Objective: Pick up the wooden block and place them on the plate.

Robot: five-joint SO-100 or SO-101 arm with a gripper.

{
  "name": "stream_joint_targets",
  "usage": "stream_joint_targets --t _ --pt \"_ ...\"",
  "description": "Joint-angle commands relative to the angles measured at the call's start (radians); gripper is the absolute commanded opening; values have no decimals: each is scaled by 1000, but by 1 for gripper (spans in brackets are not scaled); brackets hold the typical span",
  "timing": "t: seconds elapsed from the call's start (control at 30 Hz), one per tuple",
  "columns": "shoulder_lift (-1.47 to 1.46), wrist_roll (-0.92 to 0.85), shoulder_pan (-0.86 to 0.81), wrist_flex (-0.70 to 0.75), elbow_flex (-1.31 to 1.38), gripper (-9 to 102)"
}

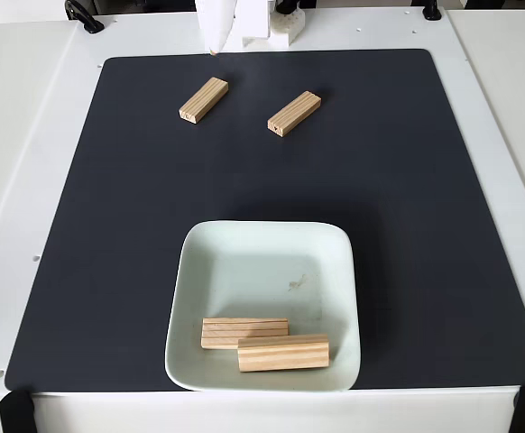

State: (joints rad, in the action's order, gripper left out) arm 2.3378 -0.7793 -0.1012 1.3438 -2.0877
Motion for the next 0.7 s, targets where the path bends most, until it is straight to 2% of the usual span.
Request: stream_joint_targets --t 0.0,0.17,0.37,0.43,0.67 --pt "120 -268 -120 5 -92 0" --pt "201 -505 -238 18 -210 0" --pt "181 -543 -307 20 -241 1" --pt "127 -540 -311 17 -238 5" --pt "-83 -532 -310 3 -196 33"
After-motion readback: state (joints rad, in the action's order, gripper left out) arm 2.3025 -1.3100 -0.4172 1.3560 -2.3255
